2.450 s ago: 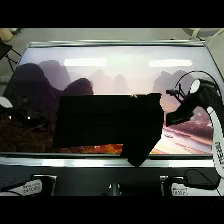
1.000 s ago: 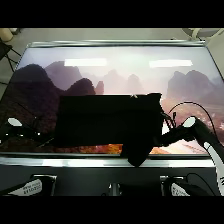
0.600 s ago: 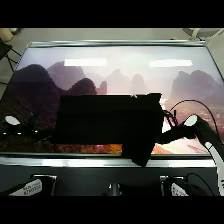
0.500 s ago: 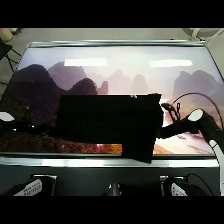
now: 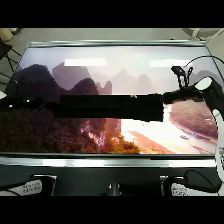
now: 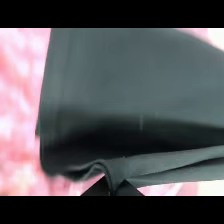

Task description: Fold the shirts.

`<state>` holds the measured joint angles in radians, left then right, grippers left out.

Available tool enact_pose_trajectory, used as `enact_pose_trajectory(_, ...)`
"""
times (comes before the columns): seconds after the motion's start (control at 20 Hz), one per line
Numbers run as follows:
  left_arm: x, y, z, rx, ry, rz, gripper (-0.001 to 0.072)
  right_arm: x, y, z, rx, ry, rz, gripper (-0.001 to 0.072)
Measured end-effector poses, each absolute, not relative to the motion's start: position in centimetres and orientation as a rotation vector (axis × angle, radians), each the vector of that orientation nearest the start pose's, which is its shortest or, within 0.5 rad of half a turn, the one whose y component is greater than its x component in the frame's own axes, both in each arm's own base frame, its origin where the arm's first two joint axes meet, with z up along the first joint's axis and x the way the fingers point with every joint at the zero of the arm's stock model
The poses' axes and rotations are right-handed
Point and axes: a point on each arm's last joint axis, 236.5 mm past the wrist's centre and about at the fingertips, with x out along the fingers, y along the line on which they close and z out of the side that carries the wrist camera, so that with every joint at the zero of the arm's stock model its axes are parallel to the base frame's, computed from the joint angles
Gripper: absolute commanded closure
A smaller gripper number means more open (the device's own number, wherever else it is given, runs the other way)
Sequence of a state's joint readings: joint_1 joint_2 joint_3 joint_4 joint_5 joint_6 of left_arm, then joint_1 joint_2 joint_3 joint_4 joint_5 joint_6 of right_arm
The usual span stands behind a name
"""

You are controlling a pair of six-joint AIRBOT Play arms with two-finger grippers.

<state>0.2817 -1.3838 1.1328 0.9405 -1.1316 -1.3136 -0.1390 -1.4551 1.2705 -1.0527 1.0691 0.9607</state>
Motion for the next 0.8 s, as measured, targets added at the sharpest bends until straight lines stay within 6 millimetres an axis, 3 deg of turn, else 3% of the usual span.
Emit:
enact_pose_trajectory(0.2, 46.1, -1.9, -2.3, -0.596, 1.228, -0.235, 0.0686, 49.8, 3.9, -1.5, 0.126, 1.049, 0.430, 0.0697)
enact_pose_trajectory(0.35, 47.7, -2.5, -5.1, -0.629, 1.280, -0.230, 0.0672, 51.0, 4.0, -4.5, 0.185, 1.085, 0.415, 0.0695)
enact_pose_trajectory(0.4, 47.9, -2.6, -6.0, -0.646, 1.300, -0.221, 0.0637, 51.2, 4.0, -5.3, 0.197, 1.098, 0.413, 0.0694)
enact_pose_trajectory(0.45, 48.0, -2.6, -6.9, -0.669, 1.319, -0.206, 0.0534, 51.2, 4.0, -6.0, 0.204, 1.109, 0.412, 0.0689)
enact_pose_trajectory(0.5, 48.0, -2.6, -7.5, -0.688, 1.333, -0.194, 0.0275, 51.3, 4.1, -6.4, 0.213, 1.115, 0.411, 0.0551)
enact_pose_trajectory(0.55, 48.2, -2.5, -7.8, -0.703, 1.341, -0.183, 0.0153, 51.4, 4.1, -6.5, 0.219, 1.116, 0.410, 0.0257)
enact_pose_trajectory(0.6, 48.3, -2.3, -7.8, -0.718, 1.345, -0.175, 0.0154, 51.3, 4.0, -6.4, 0.215, 1.118, 0.418, -0.0004)
enact_pose_trajectory(0.7, 48.7, -1.5, -6.9, -0.718, 1.337, -0.171, 0.0154, 50.9, 3.6, -5.4, 0.173, 1.115, 0.455, -0.0008)
enact_pose_trajectory(0.8, 49.4, -0.1, -4.8, -0.703, 1.298, -0.164, 0.0167, 49.4, 1.8, -5.2, 0.136, 1.159, 0.477, -0.0008)
